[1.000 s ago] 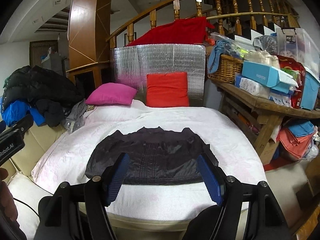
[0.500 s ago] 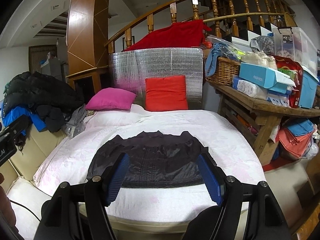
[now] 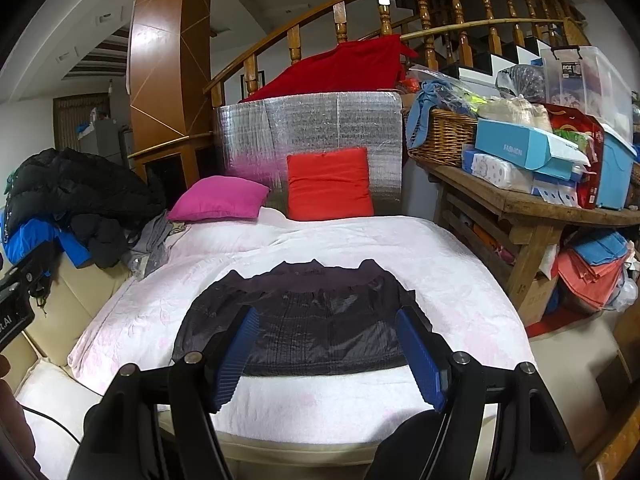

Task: Fold large clothes

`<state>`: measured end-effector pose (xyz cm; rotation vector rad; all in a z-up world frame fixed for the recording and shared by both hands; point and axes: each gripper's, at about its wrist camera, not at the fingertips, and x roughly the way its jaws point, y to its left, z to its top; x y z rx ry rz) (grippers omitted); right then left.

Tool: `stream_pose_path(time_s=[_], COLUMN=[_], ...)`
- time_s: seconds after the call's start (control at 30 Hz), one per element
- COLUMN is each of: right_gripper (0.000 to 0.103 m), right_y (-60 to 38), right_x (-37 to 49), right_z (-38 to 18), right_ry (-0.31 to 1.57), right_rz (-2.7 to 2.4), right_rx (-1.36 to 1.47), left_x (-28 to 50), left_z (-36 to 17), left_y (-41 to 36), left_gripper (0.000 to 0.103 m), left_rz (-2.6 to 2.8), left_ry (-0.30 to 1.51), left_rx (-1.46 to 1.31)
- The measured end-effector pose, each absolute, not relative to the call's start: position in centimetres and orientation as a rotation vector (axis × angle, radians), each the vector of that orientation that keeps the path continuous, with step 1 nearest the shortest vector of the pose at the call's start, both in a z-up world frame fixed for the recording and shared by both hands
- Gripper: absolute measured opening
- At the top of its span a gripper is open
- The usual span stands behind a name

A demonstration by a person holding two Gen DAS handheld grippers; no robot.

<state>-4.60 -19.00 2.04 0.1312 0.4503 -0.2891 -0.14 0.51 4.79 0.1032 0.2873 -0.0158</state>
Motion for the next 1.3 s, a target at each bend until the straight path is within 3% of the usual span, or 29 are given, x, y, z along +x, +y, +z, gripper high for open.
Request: stream_pose_path(time_s=[1.3], right_gripper=[0.075], right_y=[-18.48], right_x=[-4.24], right_z=[1.59], right_ry=[0.458], right_rz=[-0.287], right_rx=[0.133], left_x=[0.13], left_z=[4.36], left_y=[0.92], left_gripper=[0.103], left_rz=[-0.018], left_ry=[0.307], left_rx=[0.096])
